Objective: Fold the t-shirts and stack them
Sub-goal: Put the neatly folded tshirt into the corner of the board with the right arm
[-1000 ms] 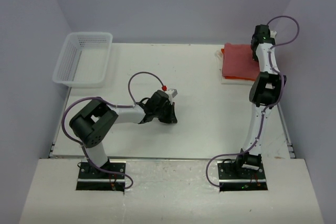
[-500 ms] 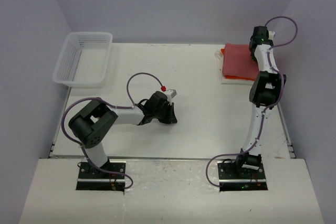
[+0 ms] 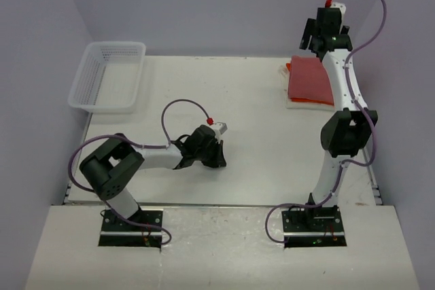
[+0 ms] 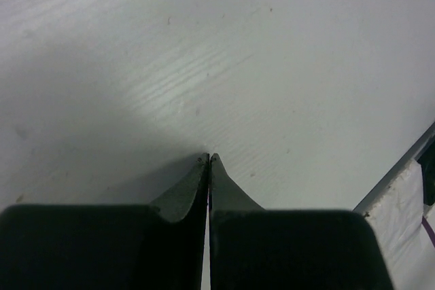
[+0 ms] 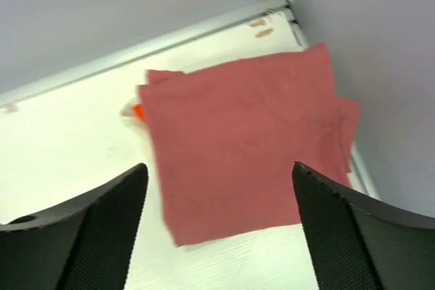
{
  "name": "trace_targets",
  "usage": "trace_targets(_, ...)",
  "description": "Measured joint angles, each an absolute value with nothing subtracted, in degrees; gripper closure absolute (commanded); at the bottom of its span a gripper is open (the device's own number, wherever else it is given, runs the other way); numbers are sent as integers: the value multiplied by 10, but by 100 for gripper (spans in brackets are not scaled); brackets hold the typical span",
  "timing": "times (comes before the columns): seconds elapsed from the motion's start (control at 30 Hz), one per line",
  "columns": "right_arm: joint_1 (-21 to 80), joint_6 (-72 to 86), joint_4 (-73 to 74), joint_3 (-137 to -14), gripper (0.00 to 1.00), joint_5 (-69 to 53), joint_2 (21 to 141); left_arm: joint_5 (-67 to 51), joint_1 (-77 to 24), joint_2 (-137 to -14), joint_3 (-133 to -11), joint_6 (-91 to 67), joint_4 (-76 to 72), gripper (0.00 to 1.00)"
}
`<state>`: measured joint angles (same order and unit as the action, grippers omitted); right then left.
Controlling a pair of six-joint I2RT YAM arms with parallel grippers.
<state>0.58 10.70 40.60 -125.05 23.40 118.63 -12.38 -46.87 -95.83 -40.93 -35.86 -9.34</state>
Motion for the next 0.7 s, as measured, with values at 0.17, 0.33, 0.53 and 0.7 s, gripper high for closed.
trace_targets(0.17, 25, 116, 388, -1185, 1, 180, 1095, -37, -506, -868, -383, -351, -17, 73)
trace_targets(0.33, 41, 121, 365, -1070, 1, 137, 1019, 65, -537, -753, -388, -336, 34, 46)
trace_targets(0.53, 57, 137, 341, -912, 1, 91, 904, 158, -543, -689, -418, -333, 92, 35)
trace_targets(0.7, 65, 156, 298, -792, 1, 43, 785, 223, -558, -635, -420, -334, 141, 26)
